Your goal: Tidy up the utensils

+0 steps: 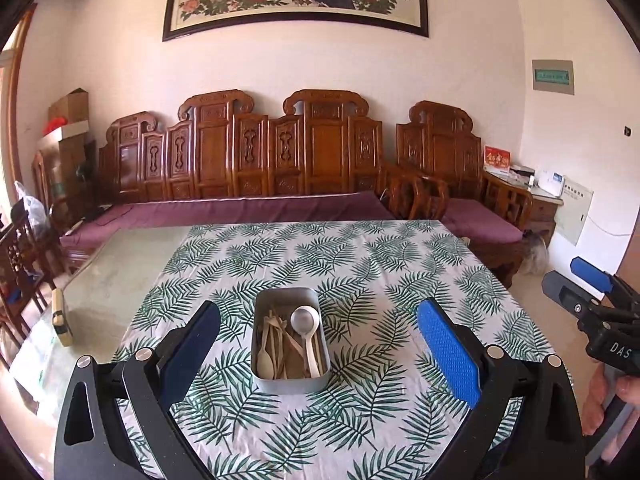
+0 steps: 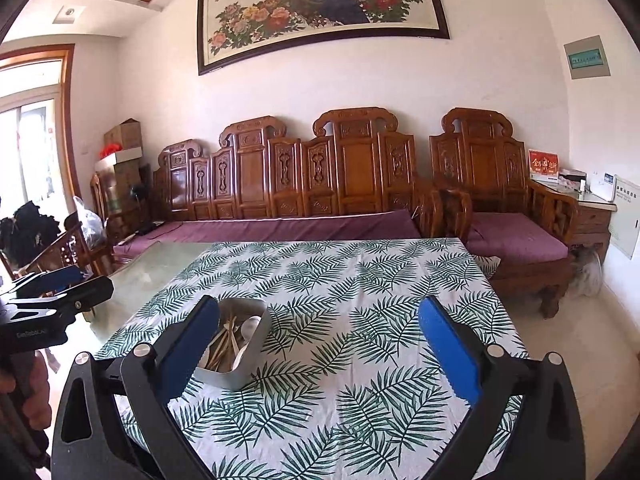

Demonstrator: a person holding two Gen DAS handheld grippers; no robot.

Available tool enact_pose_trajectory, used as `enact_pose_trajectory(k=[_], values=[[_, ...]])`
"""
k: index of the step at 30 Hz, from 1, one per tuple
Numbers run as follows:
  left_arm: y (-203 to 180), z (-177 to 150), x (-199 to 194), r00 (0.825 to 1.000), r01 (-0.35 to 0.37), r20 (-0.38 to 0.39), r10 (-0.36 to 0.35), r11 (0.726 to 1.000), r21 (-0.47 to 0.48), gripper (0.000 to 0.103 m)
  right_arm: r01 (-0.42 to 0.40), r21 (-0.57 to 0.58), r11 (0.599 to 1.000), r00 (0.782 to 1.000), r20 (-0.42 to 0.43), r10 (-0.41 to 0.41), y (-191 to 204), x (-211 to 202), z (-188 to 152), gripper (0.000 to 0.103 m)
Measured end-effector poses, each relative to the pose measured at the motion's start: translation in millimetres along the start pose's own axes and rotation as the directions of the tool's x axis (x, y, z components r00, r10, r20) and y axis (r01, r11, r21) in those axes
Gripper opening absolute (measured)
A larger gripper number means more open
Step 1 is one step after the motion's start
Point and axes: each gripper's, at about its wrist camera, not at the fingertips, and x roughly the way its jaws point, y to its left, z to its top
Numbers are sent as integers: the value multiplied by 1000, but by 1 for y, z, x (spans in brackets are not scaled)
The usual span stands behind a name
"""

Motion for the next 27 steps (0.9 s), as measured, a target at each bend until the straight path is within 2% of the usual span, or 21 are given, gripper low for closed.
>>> enact_pose_trajectory(k=[27], values=[[3,-2,1,1000,-2,5,2,1000,-20,95,14,-6,1000,1000,-4,-14,0,0,2,100]])
